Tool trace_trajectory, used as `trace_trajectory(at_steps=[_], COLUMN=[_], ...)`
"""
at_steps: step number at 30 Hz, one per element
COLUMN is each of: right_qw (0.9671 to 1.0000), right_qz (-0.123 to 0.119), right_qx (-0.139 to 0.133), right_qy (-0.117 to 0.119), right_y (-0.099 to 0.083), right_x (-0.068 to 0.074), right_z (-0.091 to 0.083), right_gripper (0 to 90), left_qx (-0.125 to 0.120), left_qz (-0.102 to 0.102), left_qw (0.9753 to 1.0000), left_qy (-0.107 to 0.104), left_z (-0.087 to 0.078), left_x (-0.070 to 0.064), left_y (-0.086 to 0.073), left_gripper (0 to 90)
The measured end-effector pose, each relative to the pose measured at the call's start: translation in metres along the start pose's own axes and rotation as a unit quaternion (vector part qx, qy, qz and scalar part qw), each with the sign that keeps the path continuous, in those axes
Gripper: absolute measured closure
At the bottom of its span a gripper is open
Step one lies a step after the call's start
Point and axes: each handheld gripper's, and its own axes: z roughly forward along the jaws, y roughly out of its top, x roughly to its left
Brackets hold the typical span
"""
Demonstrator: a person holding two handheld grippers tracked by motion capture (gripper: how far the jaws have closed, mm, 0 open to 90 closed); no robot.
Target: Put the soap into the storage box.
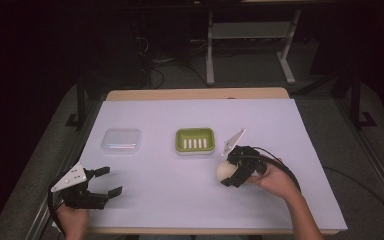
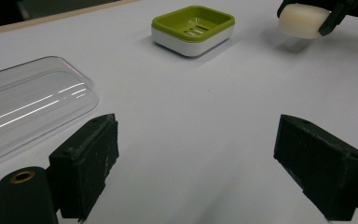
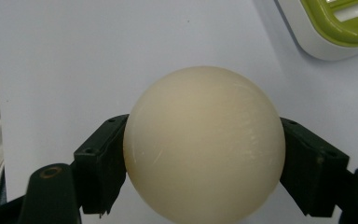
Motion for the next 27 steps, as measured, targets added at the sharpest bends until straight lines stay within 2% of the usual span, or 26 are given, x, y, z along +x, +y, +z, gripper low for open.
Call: trace_trajectory(at_steps=[8,11,18,27], right_qw=[1.0000,0.9999,0.9999,0.9998], right_qz=[-0.006,-0.007,-0.013,-0.020], right_qx=[0.001,-0.005,0.003,-0.001], right_qy=[0.001,0.005,0.005,0.008], right_y=[0.011,0.013,0.024,0.039], right_x=[-0.002,-0.004,-0.008,-0.014], right_z=[0.000,0.001,0.000,-0.002], right_gripper=[22.5,22.5,22.6,22.5], left_qx=[-0.002,-0.001,-0.005,-0.007], left_qz=[0.004,0.003,-0.001,-0.002], left_qw=[1.0000,1.0000,1.0000,1.0000], left_qy=[0.000,0.000,0.000,0.000], left_z=[0.000,0.000,0.000,-0.001], left_x=[0.001,0.000,0.000,0.000], left_y=[0.000,0.000,0.000,0.000], left_gripper=[13.2,13.2,13.2,13.2])
